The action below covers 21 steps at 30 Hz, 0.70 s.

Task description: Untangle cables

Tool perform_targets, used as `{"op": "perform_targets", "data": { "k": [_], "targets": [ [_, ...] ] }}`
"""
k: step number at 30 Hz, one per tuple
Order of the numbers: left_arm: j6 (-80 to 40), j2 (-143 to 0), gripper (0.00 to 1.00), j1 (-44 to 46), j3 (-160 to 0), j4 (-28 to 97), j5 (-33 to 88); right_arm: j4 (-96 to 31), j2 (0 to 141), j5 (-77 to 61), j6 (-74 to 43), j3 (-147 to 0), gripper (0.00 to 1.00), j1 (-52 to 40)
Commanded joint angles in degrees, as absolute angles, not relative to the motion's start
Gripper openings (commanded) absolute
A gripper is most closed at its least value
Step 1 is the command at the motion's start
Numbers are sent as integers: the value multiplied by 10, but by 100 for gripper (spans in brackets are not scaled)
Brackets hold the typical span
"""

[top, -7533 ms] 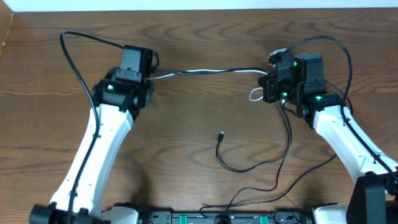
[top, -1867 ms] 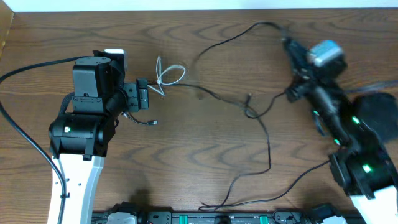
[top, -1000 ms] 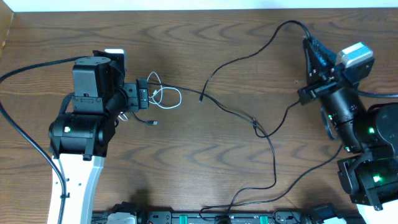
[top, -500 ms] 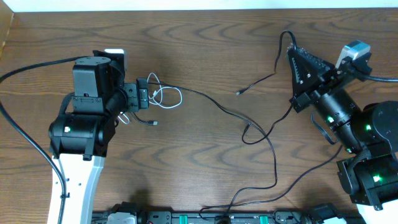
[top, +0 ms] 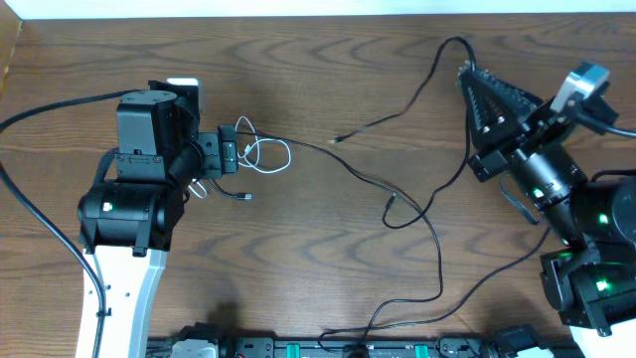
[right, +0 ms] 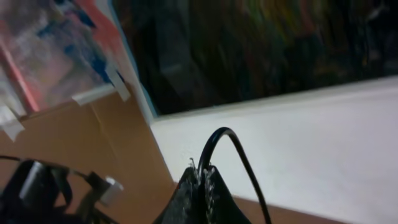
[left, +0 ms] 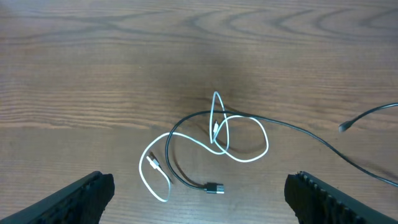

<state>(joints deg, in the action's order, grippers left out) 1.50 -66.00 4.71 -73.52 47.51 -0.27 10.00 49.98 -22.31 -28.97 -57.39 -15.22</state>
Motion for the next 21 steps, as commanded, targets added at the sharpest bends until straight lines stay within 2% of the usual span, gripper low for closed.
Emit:
{"op": "perform_targets", "data": {
  "k": [1,13,21],
  "targets": [
    [18,-662,92,47,-740,475,0,135,498,-208,-299,-582,1,-150],
    [18,-662,92,47,-740,475,0,172,498,-13,-164,-582,1,-101],
    [18,-662,92,47,-740,475,0,169,507,38,-83,-582,1,-27]
  ]
}}
